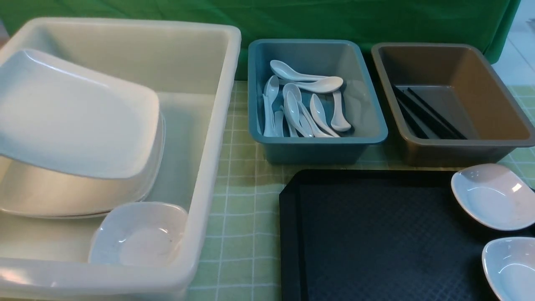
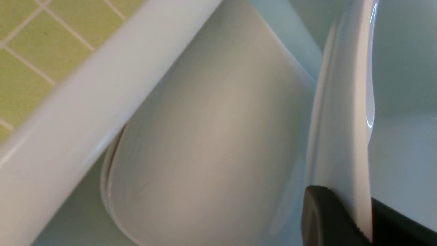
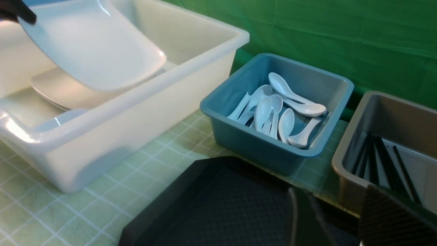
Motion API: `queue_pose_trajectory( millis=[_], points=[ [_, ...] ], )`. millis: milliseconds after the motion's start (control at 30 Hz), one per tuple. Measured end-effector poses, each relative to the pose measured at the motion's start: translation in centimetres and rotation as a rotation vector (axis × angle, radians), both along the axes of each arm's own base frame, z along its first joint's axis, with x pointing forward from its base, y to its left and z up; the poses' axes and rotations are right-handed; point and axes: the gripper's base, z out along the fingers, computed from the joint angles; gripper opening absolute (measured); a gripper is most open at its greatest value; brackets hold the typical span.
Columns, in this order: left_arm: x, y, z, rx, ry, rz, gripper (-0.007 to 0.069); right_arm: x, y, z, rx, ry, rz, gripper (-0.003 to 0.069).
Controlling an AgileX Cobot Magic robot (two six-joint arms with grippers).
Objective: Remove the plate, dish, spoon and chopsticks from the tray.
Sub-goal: Use the left arm to put the plate into the large storage box on the left
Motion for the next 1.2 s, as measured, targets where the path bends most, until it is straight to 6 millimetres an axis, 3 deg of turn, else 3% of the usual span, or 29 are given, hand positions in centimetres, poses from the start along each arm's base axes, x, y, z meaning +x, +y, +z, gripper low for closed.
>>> queue_pose_trajectory(
  millis=[233,633,833,1000,1200],
  points=[
    [1.1,-0.4,-1.1,0.060,0.020,-0.017,0.0011,0.0,0.0,0.0,0.000,0.000,0.000,0.0239],
    [1.2,0.3,-2.6,0.111,0.092,-0.038,0.0031,0.0,0.0,0.0,0.000,0.000,0.000,0.0239],
    [1.2,0.3,-2.7,0.137,0.109,-0.052,0.0162,0.0,0.0,0.0,0.000,0.000,0.000,0.0239],
    [1.0,0.4,-2.6,0.166,0.129,-0.055,0.0352,0.0,0.0,0.0,0.025,0.017,-0.006,0.0239],
    [0.2,0.2,-1.1,0.218,0.121,-0.031,0.0429,0.0,0.0,0.0,0.044,0.030,-0.011,0.0237]
  ],
)
